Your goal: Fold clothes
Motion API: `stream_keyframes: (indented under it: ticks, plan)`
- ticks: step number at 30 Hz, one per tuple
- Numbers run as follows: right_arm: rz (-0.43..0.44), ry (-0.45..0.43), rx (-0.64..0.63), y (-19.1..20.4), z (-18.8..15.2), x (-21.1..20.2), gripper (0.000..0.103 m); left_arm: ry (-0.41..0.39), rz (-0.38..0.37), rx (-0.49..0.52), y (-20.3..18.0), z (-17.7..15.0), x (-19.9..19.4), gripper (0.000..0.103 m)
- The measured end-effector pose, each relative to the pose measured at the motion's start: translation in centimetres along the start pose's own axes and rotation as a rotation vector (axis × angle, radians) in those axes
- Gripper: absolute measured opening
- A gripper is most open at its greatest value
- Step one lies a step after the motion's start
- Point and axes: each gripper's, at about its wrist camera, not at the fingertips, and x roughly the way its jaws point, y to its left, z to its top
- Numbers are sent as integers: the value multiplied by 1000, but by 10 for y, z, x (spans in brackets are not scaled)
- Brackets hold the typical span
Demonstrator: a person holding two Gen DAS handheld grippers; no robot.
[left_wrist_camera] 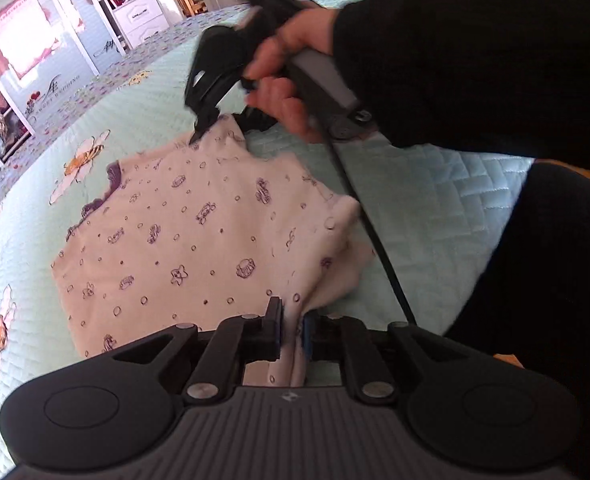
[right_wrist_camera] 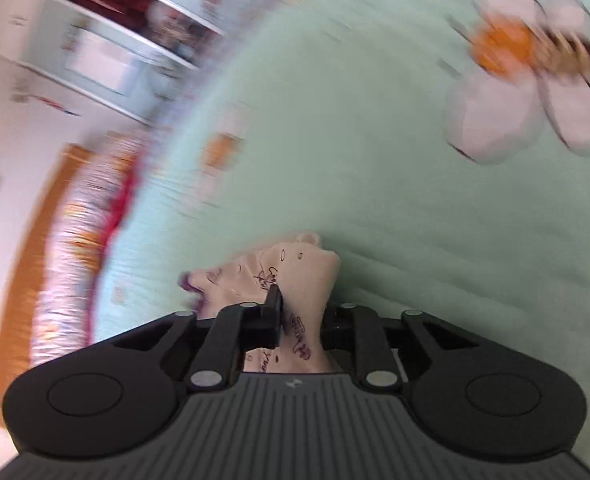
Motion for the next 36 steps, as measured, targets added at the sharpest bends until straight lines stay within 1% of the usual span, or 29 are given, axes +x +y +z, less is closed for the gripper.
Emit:
stream_keyframes:
  ticks: [1, 2, 3, 4, 5, 7, 9, 10, 12, 13, 14, 17, 20, 22, 25, 26, 27, 28, 29, 30, 31, 33, 34, 35, 36]
  plan:
    - [17, -17, 27, -8, -3, -8, 24, -11, -15, -7, 2, -2, -6, 12]
    - [33, -34, 55, -16, -6, -16, 32, -22, -30, -15, 4, -4, -11, 12]
    - [57, -48, 54, -18, -11, -31, 37, -32, -44, -23, 7, -7, -16, 12]
    - [78, -50, 50, -20, -18, -45, 47, -38, -50, -37, 9, -10, -22, 12]
    - [91, -38, 48, -21, -26, -57, 52, -43, -54, -53, 12, -14, -27, 12]
    - [122, 31, 48, -23, -52, -79, 52, -52, -60, -85, 17, -21, -37, 12]
    - [126, 87, 64, -28, -80, -100, 52, -58, -44, -119, 23, -29, -45, 12]
    - [127, 101, 79, -32, -94, -111, 52, -61, -35, -136, 26, -33, -49, 13]
    - [161, 125, 137, -45, -121, -131, 53, -43, -30, -209, 40, -44, -52, 16]
    - [178, 140, 169, -50, -134, -135, 58, -33, -28, -248, 47, -50, -53, 17]
    - [195, 155, 201, -56, -145, -138, 64, -19, -34, -309, 57, -57, -52, 17]
    - [201, 158, 271, -70, -162, -138, 65, 12, -62, -519, 88, -76, -53, 17]
    - [256, 151, 347, -78, -164, -136, 65, 42, -110, -715, 112, -95, -49, 18]
    - [263, 153, 392, -82, -166, -133, 65, 77, -147, -842, 125, -107, -41, 19]
    - [260, 146, 432, -77, -168, -123, 66, 98, -234, -1061, 140, -124, -29, 20]
    - [255, 142, 432, -73, -168, -120, 66, 97, -268, -1139, 145, -130, -25, 24]
    - [247, 136, 417, -68, -169, -119, 66, 92, -301, -1202, 150, -135, -21, 25]
    - [238, 128, 401, -64, -170, -119, 59, 88, -334, -1251, 153, -138, -18, 28]
    - [223, 122, 376, -60, -170, -118, 37, 85, -368, -1297, 157, -140, -14, 30]
    - [207, 116, 350, -56, -171, -118, 25, 86, -399, -1333, 159, -142, -10, 31]
    - [188, 107, 333, -53, -172, -119, 18, 87, -435, -1368, 160, -143, -5, 31]
    - [177, 88, 332, -53, -174, -122, 17, 79, -487, -1407, 159, -143, 4, 31]
    - [173, 78, 332, -53, -176, -123, 16, 75, -498, -1418, 158, -144, 7, 24]
    - [174, 73, 334, -53, -176, -123, 16, 71, -507, -1426, 157, -145, 8, 12]
    - [173, 68, 337, -53, -177, -123, 16, 66, -516, -1433, 155, -146, 8, 12]
